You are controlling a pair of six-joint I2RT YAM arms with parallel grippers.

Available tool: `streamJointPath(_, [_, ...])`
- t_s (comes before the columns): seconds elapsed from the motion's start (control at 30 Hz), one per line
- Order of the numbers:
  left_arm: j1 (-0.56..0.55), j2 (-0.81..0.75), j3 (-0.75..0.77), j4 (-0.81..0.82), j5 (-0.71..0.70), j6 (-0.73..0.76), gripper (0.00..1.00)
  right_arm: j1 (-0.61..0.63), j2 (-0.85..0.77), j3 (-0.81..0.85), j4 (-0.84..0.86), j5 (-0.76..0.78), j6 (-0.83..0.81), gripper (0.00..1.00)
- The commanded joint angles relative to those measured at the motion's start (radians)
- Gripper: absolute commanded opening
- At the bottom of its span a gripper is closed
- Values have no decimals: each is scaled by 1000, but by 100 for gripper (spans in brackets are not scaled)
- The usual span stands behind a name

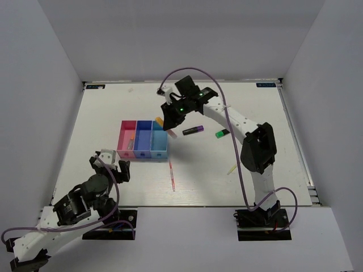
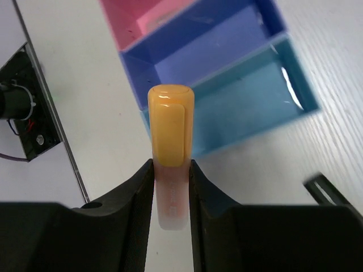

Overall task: Sort the stationery into containers
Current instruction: Place the stationery into the container

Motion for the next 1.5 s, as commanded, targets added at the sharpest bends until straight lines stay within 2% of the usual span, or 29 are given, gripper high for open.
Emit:
streamJointPath(0.0, [-2,-49,-11,-9,-111,-23,82,73,35,71,115,-9,-47,0])
streamJointPath(0.13, [-3,-88,-6,-29,-158,-33,82,103,83,119,227,-27,16,0])
streamJointPath(0.2, [-2,-94,-3,-32,-166,-35,82,117,94,90,358,-21,60,0])
streamJointPath(0.37, [-2,-86,-2,-41,-167,-39,82,137,170,71,616,25,278,0])
streamJointPath(0.47, [-2,-74,1,-43,-166,-39,82,144,223,108,692,43,367,0])
streamJointPath(0.6, [0,-72,3,-49,-154,-44,82,160,310,143,854,62,441,0])
streamJointPath(0.77, [-2,-91,0,-45,-141,-44,82,183,382,203,972,80,471,0])
streamJointPath(0.93, [-3,-112,-2,-38,-126,-33,82,218,445,287,952,103,475,0])
streamJointPath(1.3, [-2,-121,-9,-28,-97,-27,82,227,431,159,978,169,386,0])
streamJointPath(1.47, [-2,-102,-8,-26,-89,-24,82,230,424,133,979,146,366,28])
